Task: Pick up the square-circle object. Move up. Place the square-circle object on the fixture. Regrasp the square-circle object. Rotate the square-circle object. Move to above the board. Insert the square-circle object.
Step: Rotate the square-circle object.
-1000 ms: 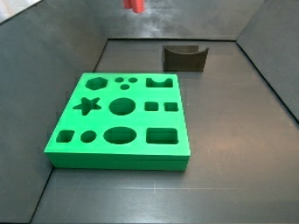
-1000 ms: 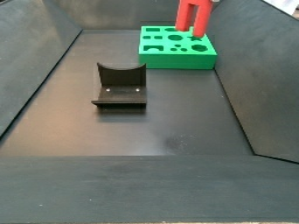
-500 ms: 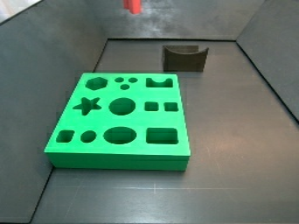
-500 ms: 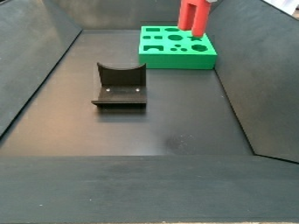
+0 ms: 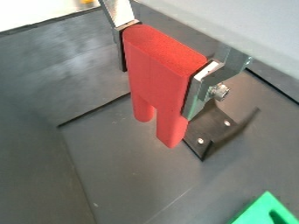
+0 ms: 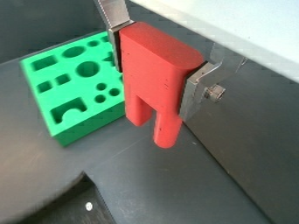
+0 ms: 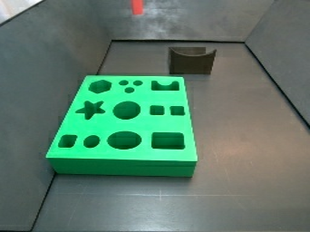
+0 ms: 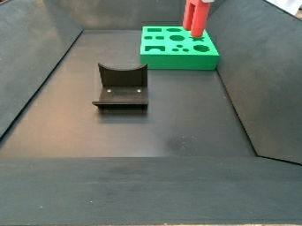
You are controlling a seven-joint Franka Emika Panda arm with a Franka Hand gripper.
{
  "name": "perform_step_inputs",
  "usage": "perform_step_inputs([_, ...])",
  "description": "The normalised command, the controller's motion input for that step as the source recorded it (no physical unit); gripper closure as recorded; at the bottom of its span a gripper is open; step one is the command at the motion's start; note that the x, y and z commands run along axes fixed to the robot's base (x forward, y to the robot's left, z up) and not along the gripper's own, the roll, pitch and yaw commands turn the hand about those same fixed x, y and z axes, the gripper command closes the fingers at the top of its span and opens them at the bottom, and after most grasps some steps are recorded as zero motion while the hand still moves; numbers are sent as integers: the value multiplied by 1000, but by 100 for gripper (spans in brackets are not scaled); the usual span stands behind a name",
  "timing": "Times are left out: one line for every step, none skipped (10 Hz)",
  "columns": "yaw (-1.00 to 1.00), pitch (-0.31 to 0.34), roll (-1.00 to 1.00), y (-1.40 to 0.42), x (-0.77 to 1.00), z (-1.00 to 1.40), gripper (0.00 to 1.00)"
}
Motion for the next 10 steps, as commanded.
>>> perform_step_inputs([-1000, 24, -30, 13, 17, -1, 100])
perform_step_inputs([-1000, 26, -31, 13, 16, -1, 100])
perform_step_inputs([-1000, 28, -34, 13, 16, -2, 100])
perform_step_inputs([-1000, 29, -36, 13, 16, -2, 100])
perform_step_inputs([-1000, 33, -40, 14, 16, -2, 100])
perform_step_inputs([-1000, 35, -43, 14, 16, -2, 100])
perform_step_inputs([-1000, 40, -48, 14, 16, -2, 100])
perform_step_inputs([-1000, 42, -51, 14, 16, -2, 100])
perform_step_inputs([-1000, 51, -62, 14, 16, -1, 100])
perform_step_inputs([-1000, 55, -67, 14, 16, -2, 100])
